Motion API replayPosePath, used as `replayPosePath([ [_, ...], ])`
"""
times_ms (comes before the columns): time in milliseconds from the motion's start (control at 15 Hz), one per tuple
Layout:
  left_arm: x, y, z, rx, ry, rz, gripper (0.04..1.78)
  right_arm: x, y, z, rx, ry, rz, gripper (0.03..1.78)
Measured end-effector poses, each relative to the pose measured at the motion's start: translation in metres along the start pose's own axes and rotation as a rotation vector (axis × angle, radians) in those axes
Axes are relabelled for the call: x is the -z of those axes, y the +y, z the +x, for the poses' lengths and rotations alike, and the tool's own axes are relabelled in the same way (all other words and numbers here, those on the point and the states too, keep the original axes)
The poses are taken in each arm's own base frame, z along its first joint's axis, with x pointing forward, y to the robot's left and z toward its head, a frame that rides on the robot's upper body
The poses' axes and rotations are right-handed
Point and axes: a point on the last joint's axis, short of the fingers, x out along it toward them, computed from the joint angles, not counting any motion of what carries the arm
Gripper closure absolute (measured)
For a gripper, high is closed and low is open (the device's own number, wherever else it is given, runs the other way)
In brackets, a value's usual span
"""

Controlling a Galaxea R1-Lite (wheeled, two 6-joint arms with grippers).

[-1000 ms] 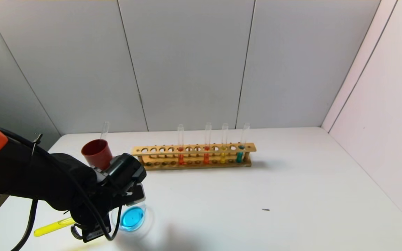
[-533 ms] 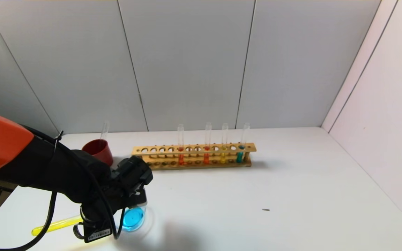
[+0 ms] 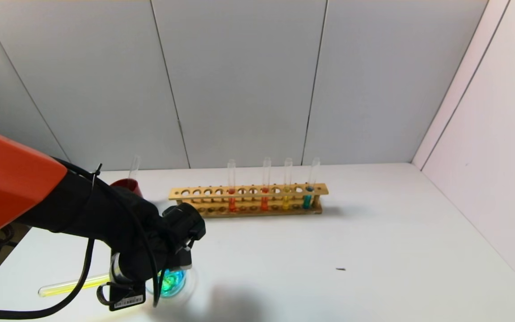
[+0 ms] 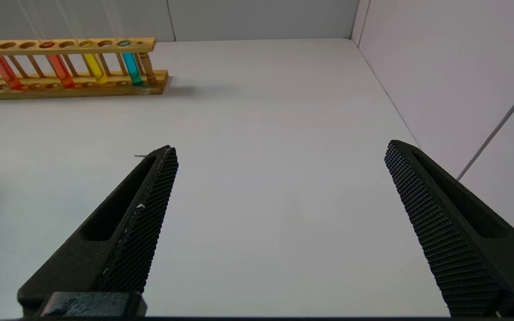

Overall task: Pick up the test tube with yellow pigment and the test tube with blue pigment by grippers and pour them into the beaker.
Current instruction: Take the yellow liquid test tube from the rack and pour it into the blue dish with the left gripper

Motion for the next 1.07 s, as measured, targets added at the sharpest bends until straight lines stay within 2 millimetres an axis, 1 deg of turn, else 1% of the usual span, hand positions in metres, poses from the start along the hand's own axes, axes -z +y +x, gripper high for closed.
replayPosePath([
  [333,-0.008,0.002,-0.002,0.002,0.036,0.036,1.5,0.0,0.0,0.0,0.0,0.0,0.0,0.11],
  [533,-0.01,0.004,-0.004,0.016,0.06,0.06,1.5,0.0,0.0,0.0,0.0,0.0,0.0,0.11],
  [800,-0.015,0.011,-0.01,0.013,0.093,0.092,1.5,0.0,0.0,0.0,0.0,0.0,0.0,0.11],
  [1067,-0.022,0.013,-0.018,0.035,0.136,0.154,1.5,0.0,0.0,0.0,0.0,0.0,0.0,0.11],
])
